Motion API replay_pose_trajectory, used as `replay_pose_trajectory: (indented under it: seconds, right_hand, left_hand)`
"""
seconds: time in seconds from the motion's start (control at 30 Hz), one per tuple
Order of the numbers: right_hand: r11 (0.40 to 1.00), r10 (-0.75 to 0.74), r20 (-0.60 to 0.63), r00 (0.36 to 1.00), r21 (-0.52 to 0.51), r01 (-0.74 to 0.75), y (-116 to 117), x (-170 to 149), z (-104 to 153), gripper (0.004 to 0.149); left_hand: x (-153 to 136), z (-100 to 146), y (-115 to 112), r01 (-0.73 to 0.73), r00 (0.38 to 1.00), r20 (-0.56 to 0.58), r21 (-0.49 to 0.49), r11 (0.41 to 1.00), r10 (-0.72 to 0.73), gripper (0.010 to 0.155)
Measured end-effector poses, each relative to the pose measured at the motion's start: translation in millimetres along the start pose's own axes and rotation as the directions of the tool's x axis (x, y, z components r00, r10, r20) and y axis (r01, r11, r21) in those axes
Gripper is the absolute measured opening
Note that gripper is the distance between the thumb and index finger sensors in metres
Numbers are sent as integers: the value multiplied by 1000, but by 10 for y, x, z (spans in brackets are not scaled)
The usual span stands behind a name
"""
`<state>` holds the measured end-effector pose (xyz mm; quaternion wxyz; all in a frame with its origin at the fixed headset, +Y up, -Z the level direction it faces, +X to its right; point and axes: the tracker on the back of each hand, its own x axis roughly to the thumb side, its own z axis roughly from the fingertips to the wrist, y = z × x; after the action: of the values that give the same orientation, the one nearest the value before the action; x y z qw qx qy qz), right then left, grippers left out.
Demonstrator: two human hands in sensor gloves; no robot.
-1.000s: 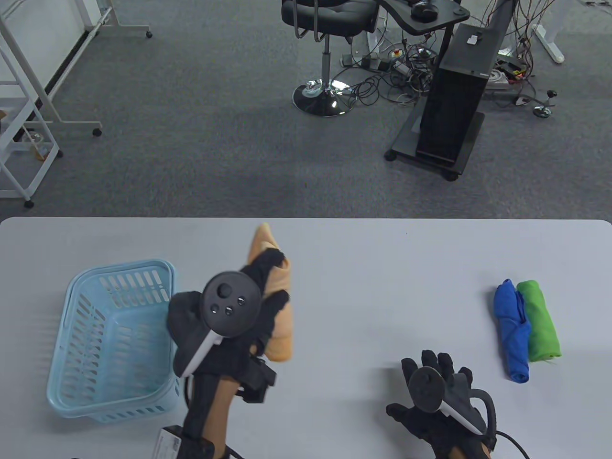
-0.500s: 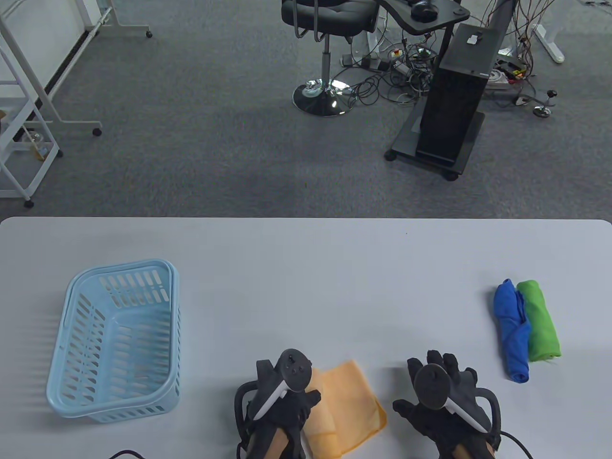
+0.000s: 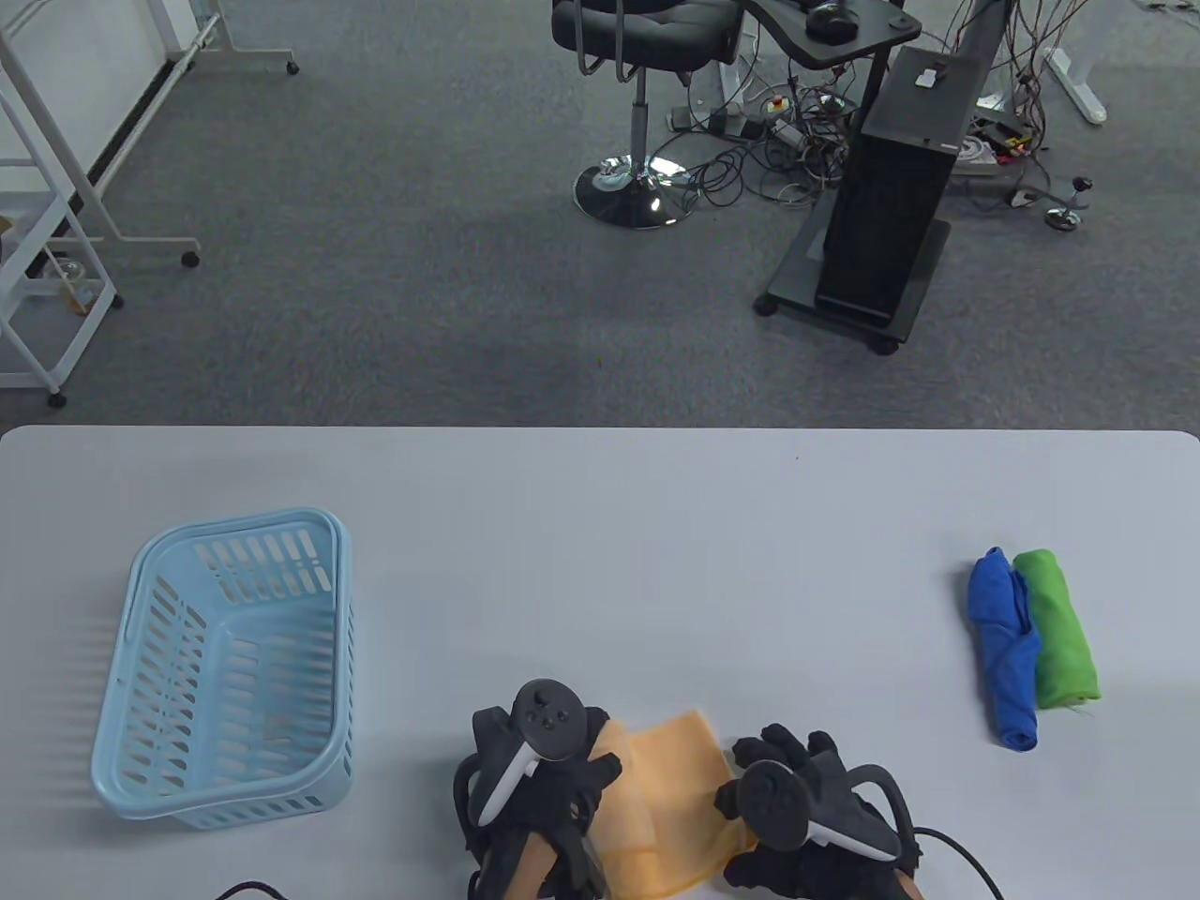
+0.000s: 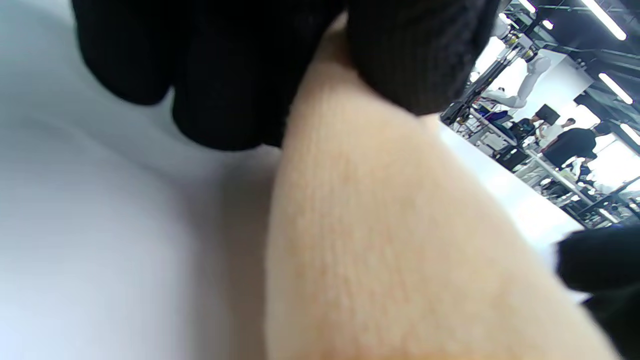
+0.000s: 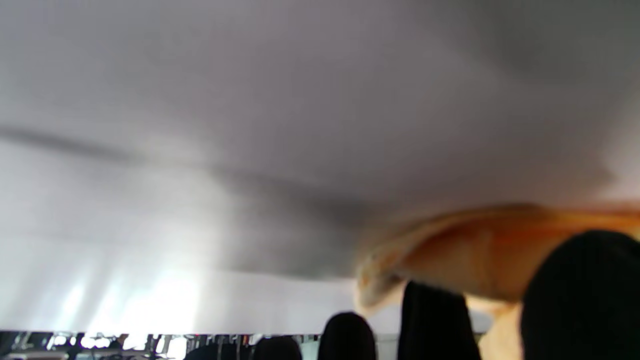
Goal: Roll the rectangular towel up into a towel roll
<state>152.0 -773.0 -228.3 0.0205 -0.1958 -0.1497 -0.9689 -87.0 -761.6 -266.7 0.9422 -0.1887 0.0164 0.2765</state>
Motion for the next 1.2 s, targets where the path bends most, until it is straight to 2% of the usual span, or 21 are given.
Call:
replay_pose_trajectory:
  seconds: [0.03,0.07,0.2,0.3,0.37,0.47,0.53,0.57,0.6,0.63,0.67,0.7,0.77,0.8,0.87,0.93,1.0,1.03,1.17,1.2]
  right_hand:
    - [999,14,-15,1000,-31,-14,-5,16,-3,55]
    - [995,12,-36,999,-95,-15,-38,11,6,47]
    - [975,-100,-89,991,-208,80,-224,-199,92,45]
    - [939,-248,-151,957,-281,199,-355,-453,198,45]
    - [923,-300,-223,927,-312,224,-415,-626,252,46]
    - [919,-325,-398,858,-345,188,-405,-953,350,46]
    - [915,-347,-488,801,-363,175,-392,-1147,432,46]
    - [913,-356,-508,784,-369,175,-391,-1201,458,45]
    - [909,-372,-527,764,-374,184,-393,-1253,490,45]
    - [905,-382,-534,754,-381,189,-396,-1273,507,45]
    - [898,-395,-542,742,-397,188,-402,-1291,528,45]
    - [896,-399,-544,738,-404,186,-412,-1297,538,45]
    - [895,-397,-549,735,-410,177,-431,-1301,547,45]
    - [895,-396,-553,733,-411,174,-435,-1304,550,45]
    - [896,-395,-562,727,-412,168,-442,-1326,557,45]
    - [891,-404,-571,715,-423,165,-450,-1357,572,45]
    - [888,-410,-573,710,-427,169,-450,-1374,581,45]
    - [887,-414,-575,706,-428,171,-449,-1376,582,45]
    - [885,-422,-567,708,-426,187,-447,-1365,564,46]
    - [885,-423,-563,710,-423,192,-444,-1363,555,46]
  left_hand:
    - [-6,1,8,-11,1000,1,1,1000,11,64]
    - [-20,3,25,-30,1000,2,3,1000,30,64]
    - [-71,36,128,-102,995,1,49,994,102,64]
    - [-108,83,250,-169,986,13,80,982,169,67]
    - [-136,118,334,-214,977,11,110,971,214,68]
    - [-238,167,464,-228,970,-26,254,940,242,68]
    - [-311,209,523,-238,966,-14,324,916,256,74]
    - [-325,218,537,-284,957,39,311,907,286,81]
    - [-334,228,547,-372,928,108,252,894,355,83]
    - [-325,255,560,-404,915,115,226,886,388,83]
    - [-303,299,591,-381,925,87,226,897,371,81]
    - [-273,347,626,-298,954,61,247,922,292,81]
    - [-188,439,702,-26,999,-23,259,966,33,81]
    - [-158,460,715,41,998,-47,264,964,-30,80]
    - [-81,492,714,181,983,-74,298,937,-166,66]
    - [-57,521,656,283,955,-20,352,892,-295,48]
    - [-87,586,646,341,930,-26,427,838,-366,43]
    - [-98,612,650,338,931,-26,443,831,-365,43]
    - [-101,626,692,163,963,125,435,886,-239,48]
    - [-104,572,683,132,968,152,368,920,-200,48]
